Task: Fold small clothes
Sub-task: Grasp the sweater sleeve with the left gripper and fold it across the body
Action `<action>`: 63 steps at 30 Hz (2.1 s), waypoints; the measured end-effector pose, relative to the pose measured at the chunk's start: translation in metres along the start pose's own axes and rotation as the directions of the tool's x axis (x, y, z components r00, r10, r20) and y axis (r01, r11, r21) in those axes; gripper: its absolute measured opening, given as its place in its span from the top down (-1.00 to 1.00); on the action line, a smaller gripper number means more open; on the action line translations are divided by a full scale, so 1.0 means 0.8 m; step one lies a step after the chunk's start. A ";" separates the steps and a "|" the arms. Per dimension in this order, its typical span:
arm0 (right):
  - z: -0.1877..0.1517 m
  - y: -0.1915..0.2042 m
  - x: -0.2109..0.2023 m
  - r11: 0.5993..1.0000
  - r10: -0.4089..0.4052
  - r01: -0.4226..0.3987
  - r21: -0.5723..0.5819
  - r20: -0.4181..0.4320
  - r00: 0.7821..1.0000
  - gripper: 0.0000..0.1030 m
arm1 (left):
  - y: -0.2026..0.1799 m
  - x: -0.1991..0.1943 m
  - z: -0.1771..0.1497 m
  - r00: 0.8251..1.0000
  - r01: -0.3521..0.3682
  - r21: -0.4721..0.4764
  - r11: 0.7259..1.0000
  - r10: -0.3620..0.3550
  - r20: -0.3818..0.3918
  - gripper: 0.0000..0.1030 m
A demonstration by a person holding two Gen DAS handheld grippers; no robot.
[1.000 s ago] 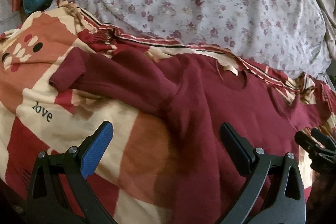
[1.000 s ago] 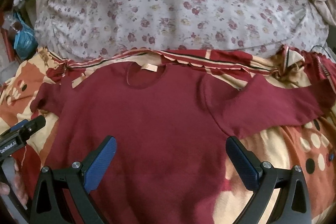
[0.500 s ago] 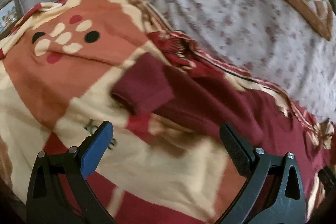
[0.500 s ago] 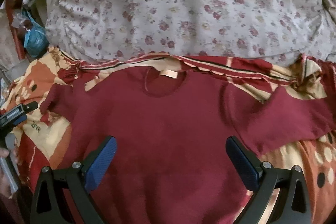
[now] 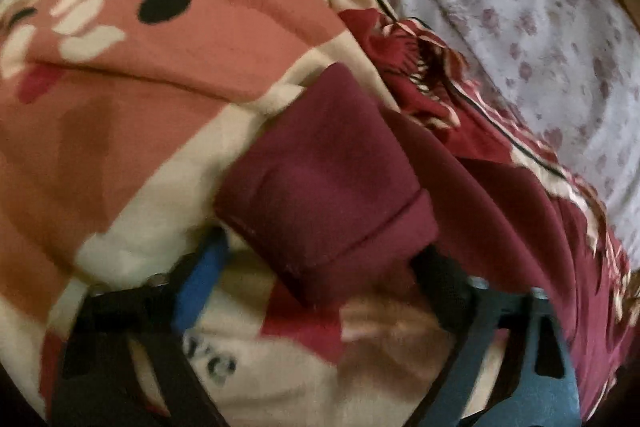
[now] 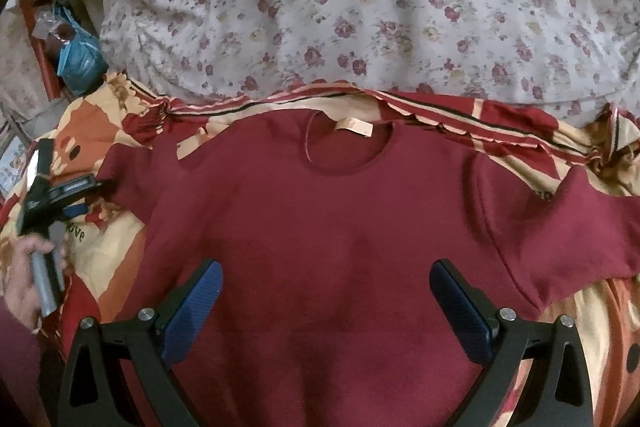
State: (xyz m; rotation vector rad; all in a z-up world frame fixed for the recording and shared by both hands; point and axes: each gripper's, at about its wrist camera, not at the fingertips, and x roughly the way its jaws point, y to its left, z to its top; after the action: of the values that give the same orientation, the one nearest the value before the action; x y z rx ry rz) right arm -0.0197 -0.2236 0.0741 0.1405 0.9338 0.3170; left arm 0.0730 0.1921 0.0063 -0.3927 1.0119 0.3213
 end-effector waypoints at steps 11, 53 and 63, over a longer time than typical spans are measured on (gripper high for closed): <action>0.003 -0.016 -0.016 1.000 0.013 -0.014 0.011 0.056 0.998 -0.33 | -0.012 -0.119 0.017 0.972 0.174 0.093 0.980 -0.186 0.140 0.90; -0.003 -0.052 -0.042 0.995 0.032 -0.042 0.087 0.114 0.993 -0.18 | -0.132 -0.209 0.040 0.820 0.491 0.239 0.838 -0.537 0.198 0.88; -0.006 -0.137 -0.095 0.977 -0.079 0.044 0.210 0.160 0.984 -0.18 | -0.380 -0.198 -0.137 0.644 0.743 0.398 0.538 -0.736 -0.209 0.86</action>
State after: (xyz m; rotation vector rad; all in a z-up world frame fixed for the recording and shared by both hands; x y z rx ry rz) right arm -0.0433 -0.3524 0.1016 0.3232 0.8010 0.1475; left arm 0.0445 -0.1395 0.1432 -0.3631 0.8104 -0.7064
